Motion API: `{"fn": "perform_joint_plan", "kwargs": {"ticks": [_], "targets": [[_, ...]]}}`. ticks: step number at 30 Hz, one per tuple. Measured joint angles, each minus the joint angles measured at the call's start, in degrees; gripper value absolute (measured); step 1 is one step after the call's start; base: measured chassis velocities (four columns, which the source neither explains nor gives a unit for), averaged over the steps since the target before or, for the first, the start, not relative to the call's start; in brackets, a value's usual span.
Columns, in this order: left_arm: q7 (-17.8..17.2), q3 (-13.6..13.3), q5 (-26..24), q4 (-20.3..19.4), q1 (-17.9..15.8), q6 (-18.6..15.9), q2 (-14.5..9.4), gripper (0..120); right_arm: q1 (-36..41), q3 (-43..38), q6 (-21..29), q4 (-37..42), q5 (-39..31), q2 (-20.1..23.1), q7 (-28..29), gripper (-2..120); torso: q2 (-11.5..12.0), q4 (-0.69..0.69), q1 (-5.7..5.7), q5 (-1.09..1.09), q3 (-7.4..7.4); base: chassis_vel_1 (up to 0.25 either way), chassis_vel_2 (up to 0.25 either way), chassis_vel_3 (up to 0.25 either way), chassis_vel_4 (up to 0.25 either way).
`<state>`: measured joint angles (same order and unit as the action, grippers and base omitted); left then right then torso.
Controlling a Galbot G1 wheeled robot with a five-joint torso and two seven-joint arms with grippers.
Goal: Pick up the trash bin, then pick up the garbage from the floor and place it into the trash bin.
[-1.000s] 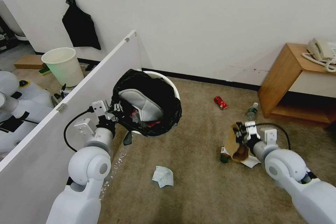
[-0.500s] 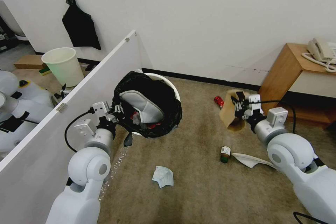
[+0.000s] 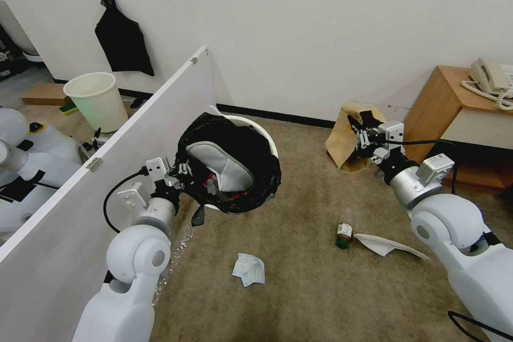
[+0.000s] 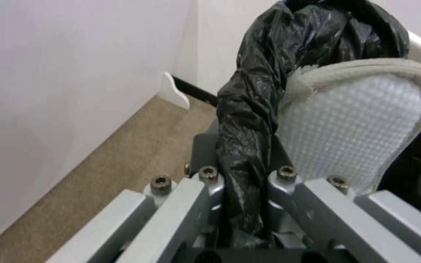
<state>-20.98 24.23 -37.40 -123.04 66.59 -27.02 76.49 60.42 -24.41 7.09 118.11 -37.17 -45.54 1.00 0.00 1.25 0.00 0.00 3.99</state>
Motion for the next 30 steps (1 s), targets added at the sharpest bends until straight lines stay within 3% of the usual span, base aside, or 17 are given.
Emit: {"fn": "perform_joint_plan", "kwargs": {"ticks": [22, 30], "targets": [[-0.6, -3.4, -2.1, 2.3, -1.4, -0.9, -0.3, 5, -2.2, 0.3, -4.7, 4.0, -3.8, 4.2, -10.1, 0, 0.0, 0.00, 0.00, 0.00, 0.00, 0.000, 0.000, 0.000, 0.000], [-3.2, -7.2, -7.3, 3.8, -5.2, -3.5, -2.0, 5, -2.1, 1.7, -6.2, 4.5, -5.4, 7.5, -13.2, 0, 0.0, 0.00, 0.00, 0.00, 0.00, 0.000, 0.000, 0.000, 0.000]]}}
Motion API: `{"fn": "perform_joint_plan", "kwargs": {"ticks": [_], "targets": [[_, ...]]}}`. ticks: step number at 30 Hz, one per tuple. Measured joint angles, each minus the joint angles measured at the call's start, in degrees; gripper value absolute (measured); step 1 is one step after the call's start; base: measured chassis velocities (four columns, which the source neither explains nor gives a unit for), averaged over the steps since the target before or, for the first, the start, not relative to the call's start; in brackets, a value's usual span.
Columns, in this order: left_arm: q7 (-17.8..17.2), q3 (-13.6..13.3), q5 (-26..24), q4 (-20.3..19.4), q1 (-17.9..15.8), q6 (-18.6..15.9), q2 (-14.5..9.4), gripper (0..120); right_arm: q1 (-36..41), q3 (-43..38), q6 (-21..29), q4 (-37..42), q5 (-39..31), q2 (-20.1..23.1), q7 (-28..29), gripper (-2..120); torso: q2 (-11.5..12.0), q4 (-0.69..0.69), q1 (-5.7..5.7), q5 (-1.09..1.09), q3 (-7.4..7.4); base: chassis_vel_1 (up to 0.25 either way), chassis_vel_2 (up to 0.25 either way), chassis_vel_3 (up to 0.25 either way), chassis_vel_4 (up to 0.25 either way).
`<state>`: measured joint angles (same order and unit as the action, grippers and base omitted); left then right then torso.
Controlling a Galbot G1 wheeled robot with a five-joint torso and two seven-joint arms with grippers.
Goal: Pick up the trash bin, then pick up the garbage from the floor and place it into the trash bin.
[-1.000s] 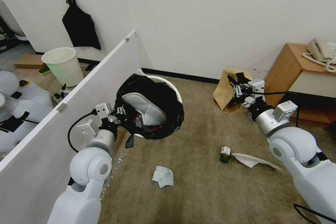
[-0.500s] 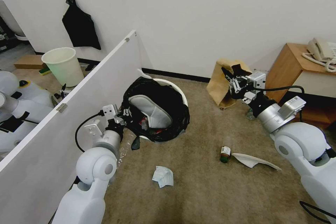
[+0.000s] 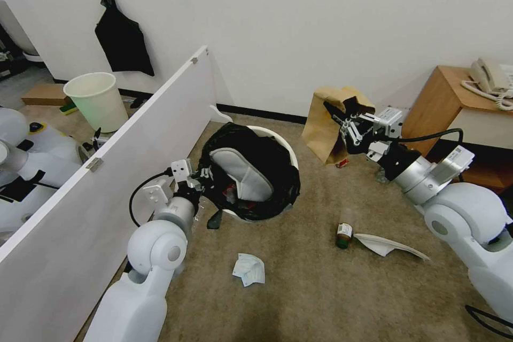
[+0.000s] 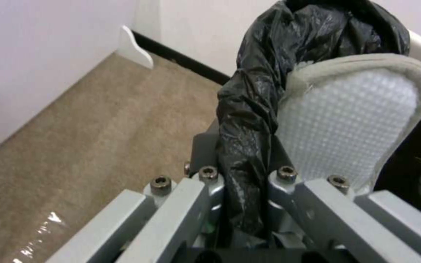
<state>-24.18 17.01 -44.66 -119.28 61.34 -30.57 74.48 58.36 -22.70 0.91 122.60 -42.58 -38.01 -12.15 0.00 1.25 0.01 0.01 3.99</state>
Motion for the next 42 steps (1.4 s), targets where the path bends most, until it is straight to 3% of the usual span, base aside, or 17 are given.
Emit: {"fn": "perform_joint_plan", "kwargs": {"ticks": [6, 14, 23, 26, 29, 33, 34, 35, 37, 38, 40, 42], "targets": [[-2.4, -2.1, -3.4, 0.7, -1.8, -1.7, -0.3, 5, -0.2, 0.3, -0.8, 0.4, -1.8, 1.8, -1.5, 0, 0.0, -0.01, 0.00, 0.00, 0.00, 0.000, 0.000, 0.000, 0.000], [-8.1, -7.1, -11.7, 1.4, -5.3, -3.9, 0.3, 5, 0.1, 0.9, -1.8, 0.6, -4.0, 5.7, -4.0, 0, 0.0, 0.00, 0.00, 0.00, -0.01, 0.000, 0.000, 0.000, 0.000], [-11.3, -9.9, -15.0, 1.6, -7.0, -4.6, 1.2, 5, 1.2, 1.4, 0.7, 1.6, -5.9, 9.6, -4.9, 0, 0.0, 0.00, 0.00, 0.01, -0.01, 0.000, 0.000, 0.000, 0.000], [-11.6, -10.3, -15.1, 1.7, -7.1, -4.7, 1.2, 5, 1.1, 1.3, 4.0, 2.6, -7.9, 11.2, -4.3, 0, 0.0, 0.00, 0.00, 0.00, -0.01, 0.000, 0.000, 0.000, 0.000], [-11.6, -10.5, -14.9, 1.8, -7.1, -4.7, 1.2, 5, 0.8, 0.9, 10.6, 4.2, -11.5, 14.4, -3.0, 0, 0.0, 0.00, 0.00, -0.01, -0.01, 0.000, 0.000, 0.000, 0.000], [-11.5, -10.5, -14.6, 1.8, -7.0, -4.7, 1.2, 5, 0.6, 0.7, 14.7, 5.1, -12.2, 15.2, -2.4, 0, 0.0, 0.00, 0.00, -0.01, -0.01, 0.000, 0.000, 0.000, 0.000], [-11.3, -10.5, -14.3, 1.6, -6.7, -4.7, 1.1, 5, 0.1, 0.3, 19.6, 6.3, -13.3, 15.4, -1.4, 0, 0.0, 0.00, 0.00, 0.00, -0.01, 0.000, 0.000, 0.000, 0.000], [-11.3, -10.5, -14.3, 1.6, -6.7, -4.7, 1.1, 5, 0.1, 0.3, 19.6, 6.3, -13.3, 15.4, -1.4, 0, 0.0, 0.00, 0.00, 0.00, -0.01, 0.000, 0.000, 0.000, 0.000], [-10.9, -10.4, -13.7, 1.4, -6.1, -4.7, 0.9, 5, -1.0, -0.6, 28.5, 8.0, -15.3, 14.9, -0.6, 0, 0.0, -0.01, 0.00, 0.00, 0.00, 0.000, 0.000, 0.000, 0.000], [-10.9, -10.4, -13.7, 1.4, -6.1, -4.7, 0.9, 5, -1.0, -0.6, 28.5, 8.0, -15.3, 14.9, -0.6, 0, 0.0, -0.01, 0.00, 0.00, 0.00, 0.000, 0.000, 0.000, 0.000], [-10.7, -10.3, -13.2, 1.2, -5.7, -4.7, 0.7, 5, -2.3, -1.6, 37.5, 9.4, -17.2, 14.1, 0.1, 0, 0.0, 0.00, 0.00, -0.01, 0.00, 0.000, 0.000, 0.000, 0.000], [-10.6, -10.2, -13.0, 1.2, -5.5, -4.7, 0.6, 5, -2.9, -2.0, 40.2, 9.8, -18.0, 13.8, 0.3, 0, 0.0, -0.01, 0.00, 0.00, 0.00, 0.000, 0.000, 0.000, 0.000]]}}
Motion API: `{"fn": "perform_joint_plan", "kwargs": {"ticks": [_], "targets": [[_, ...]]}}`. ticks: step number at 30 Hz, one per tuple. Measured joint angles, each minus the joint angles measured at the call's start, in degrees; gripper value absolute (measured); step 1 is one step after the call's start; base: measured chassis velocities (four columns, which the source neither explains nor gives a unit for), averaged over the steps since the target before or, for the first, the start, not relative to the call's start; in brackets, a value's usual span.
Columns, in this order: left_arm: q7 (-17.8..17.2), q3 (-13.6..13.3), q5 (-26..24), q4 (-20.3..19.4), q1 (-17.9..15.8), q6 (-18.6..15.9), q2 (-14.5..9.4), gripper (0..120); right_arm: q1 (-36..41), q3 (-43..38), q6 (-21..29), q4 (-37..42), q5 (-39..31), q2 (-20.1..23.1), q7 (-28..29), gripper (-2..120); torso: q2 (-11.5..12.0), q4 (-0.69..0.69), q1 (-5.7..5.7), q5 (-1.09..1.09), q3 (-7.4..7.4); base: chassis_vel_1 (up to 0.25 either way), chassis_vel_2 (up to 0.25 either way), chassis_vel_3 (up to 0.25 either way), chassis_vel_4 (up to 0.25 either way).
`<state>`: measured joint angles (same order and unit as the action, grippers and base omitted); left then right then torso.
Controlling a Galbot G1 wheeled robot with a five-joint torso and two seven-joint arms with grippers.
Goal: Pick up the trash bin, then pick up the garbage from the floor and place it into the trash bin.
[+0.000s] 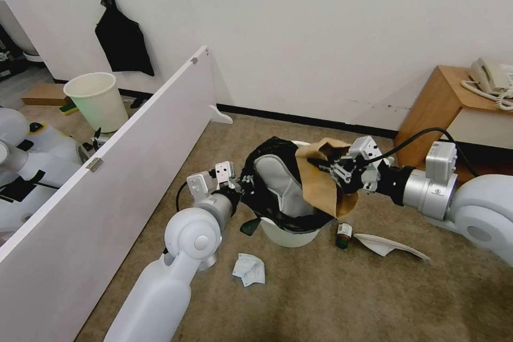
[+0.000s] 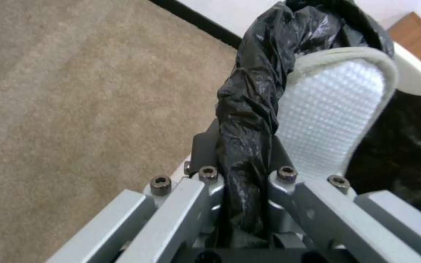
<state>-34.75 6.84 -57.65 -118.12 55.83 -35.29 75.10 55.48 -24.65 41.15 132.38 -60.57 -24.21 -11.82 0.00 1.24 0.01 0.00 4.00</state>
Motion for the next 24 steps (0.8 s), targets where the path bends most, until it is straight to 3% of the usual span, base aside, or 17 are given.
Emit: {"fn": "perform_joint_plan", "kwargs": {"ticks": [9, 24], "targets": [[0.1, 0.1, 0.0, -0.9, 0.8, 0.0, -0.3, 5, -0.6, -0.5, 1.9, 0.4, 0.1, -0.5, 0.4, 0, 0.0, 0.00, 0.00, 0.00, 0.00, 0.000, 0.000, 0.000, 0.000], [-0.2, -3.2, -0.1, -0.6, 1.1, 0.0, 0.7, 5, -0.2, -1.0, 1.2, 0.2, 1.0, -0.9, 0.1, 0, 0.0, 0.01, 0.00, 0.00, 0.00, 0.000, 0.000, 0.000, 0.000]]}}
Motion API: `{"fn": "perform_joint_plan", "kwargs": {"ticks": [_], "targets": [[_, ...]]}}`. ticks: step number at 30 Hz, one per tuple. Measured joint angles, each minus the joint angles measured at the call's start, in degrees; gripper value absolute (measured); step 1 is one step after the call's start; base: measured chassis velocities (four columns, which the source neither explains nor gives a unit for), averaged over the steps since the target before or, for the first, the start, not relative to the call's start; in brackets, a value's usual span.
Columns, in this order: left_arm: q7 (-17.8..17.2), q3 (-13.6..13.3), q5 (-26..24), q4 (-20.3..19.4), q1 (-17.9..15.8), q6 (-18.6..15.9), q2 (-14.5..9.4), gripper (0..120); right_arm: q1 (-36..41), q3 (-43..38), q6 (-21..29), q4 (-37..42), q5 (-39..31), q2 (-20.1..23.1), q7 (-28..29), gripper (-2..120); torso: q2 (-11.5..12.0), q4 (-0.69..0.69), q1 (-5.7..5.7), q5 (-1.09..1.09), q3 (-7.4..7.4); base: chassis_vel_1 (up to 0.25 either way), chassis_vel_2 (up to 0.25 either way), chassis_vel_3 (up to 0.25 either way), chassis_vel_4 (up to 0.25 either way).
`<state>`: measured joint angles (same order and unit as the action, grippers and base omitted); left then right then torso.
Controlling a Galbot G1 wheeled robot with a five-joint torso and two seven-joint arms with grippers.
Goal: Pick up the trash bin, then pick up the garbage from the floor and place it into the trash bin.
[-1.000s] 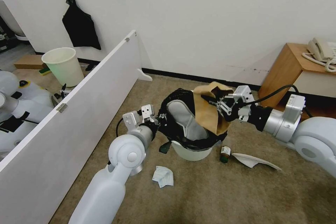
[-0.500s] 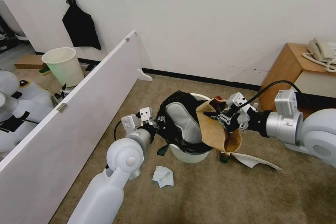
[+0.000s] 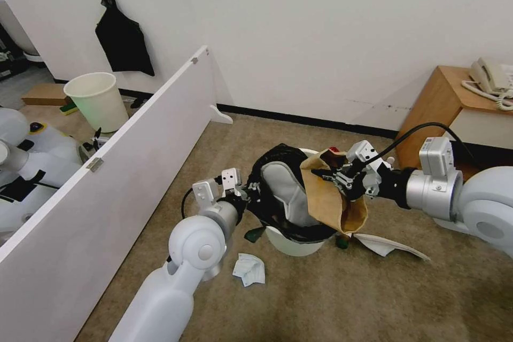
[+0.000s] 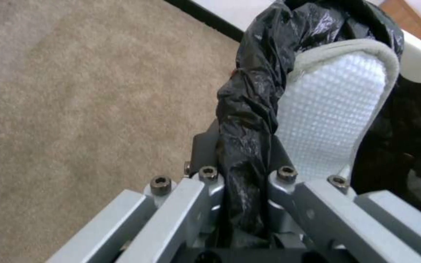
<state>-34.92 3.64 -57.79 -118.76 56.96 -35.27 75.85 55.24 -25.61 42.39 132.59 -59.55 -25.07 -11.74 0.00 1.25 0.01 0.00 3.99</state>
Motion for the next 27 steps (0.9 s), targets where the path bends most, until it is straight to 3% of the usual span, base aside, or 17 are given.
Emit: {"fn": "perform_joint_plan", "kwargs": {"ticks": [11, 27], "targets": [[0.0, -1.4, 0.9, 0.5, 0.8, 0.2, 0.3, 5, 0.0, 0.0, -0.1, -0.1, 0.0, -0.3, -0.1, 0, 0.0, 0.00, 0.00, 0.00, 0.00, 0.000, 0.000, 0.000, 0.000], [0.3, -1.4, 0.7, 0.5, 0.7, 0.3, 0.3, 5, 0.5, 1.1, -0.2, -0.2, 0.4, -0.2, 0.2, 0, 0.0, 0.00, 0.00, 0.00, 0.00, 0.000, 0.000, 0.000, 0.000]]}}
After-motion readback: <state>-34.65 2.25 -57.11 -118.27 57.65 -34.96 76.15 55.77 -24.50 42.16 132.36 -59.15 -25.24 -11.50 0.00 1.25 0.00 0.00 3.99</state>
